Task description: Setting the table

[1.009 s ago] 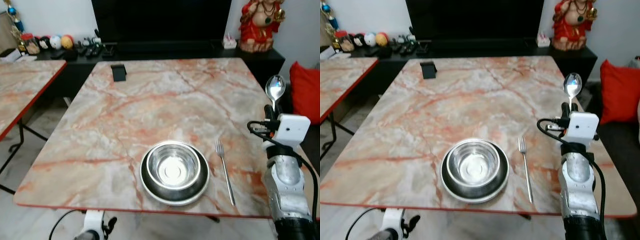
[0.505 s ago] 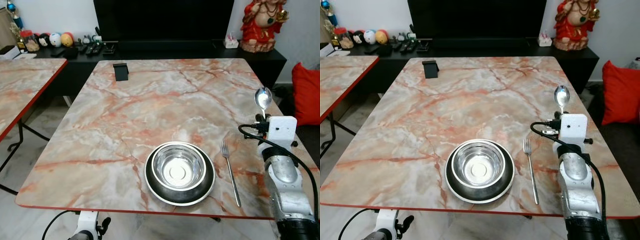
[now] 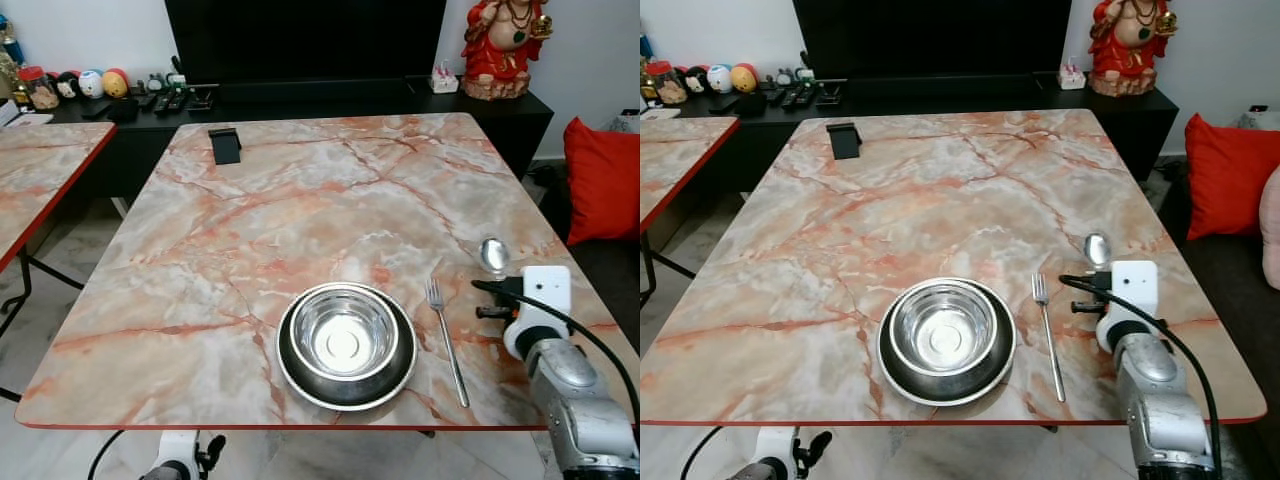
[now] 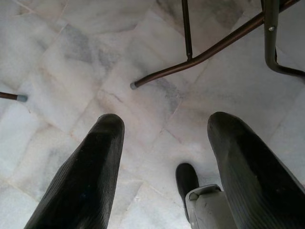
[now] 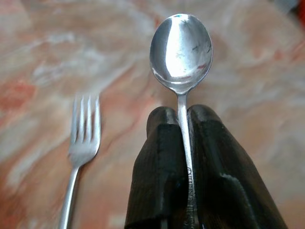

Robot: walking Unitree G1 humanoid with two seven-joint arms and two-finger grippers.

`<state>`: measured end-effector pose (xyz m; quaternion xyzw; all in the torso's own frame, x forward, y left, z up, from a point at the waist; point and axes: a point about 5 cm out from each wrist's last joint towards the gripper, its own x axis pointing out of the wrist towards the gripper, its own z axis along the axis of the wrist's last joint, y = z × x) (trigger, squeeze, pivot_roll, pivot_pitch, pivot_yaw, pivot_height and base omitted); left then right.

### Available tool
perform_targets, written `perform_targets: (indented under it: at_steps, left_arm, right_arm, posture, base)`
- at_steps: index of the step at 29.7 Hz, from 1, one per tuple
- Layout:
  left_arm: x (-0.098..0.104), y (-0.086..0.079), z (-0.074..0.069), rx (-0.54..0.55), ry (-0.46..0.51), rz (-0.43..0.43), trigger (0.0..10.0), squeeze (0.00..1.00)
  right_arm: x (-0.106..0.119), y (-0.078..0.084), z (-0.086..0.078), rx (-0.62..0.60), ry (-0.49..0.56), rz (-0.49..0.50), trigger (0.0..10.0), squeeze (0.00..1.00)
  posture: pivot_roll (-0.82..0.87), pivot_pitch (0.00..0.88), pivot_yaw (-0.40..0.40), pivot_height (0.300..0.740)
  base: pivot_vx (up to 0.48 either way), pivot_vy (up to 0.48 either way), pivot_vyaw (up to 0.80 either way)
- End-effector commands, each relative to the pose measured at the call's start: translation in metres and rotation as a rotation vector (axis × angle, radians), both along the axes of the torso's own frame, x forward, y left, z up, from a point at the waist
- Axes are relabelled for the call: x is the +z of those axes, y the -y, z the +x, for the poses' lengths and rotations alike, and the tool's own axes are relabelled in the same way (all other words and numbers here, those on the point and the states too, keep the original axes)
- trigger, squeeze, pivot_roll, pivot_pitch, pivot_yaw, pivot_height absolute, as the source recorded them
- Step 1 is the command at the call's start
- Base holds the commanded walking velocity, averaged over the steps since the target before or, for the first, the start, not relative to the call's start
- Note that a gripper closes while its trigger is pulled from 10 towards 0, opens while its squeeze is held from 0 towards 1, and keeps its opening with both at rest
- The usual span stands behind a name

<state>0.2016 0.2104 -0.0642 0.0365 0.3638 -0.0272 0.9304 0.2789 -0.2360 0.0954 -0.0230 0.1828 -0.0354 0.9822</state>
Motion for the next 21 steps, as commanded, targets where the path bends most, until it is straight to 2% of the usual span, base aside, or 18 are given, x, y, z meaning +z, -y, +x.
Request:
perform_targets:
  at_steps: [1,21]
  left_arm:
    - [-0.002,-0.001,-0.002,-0.003,-0.026,0.006,10.0,0.0]
    - [-0.001,0.0,-0.001,-0.009,-0.024,0.005,10.0,0.0]
  right_arm:
    - [-0.001,-0.003,-0.003,0.011,-0.027,0.012,10.0,0.0]
    - [-0.016,-0.012,-0.011,0.025,-0.098,0.074,10.0,0.0]
  posture:
    - [-0.05,0.0,0.035,0.74]
    - [-0.05,0.0,0.035,0.74]
  base:
    - [0.0,0.0,0.0]
    - [0.0,0.0,0.0]
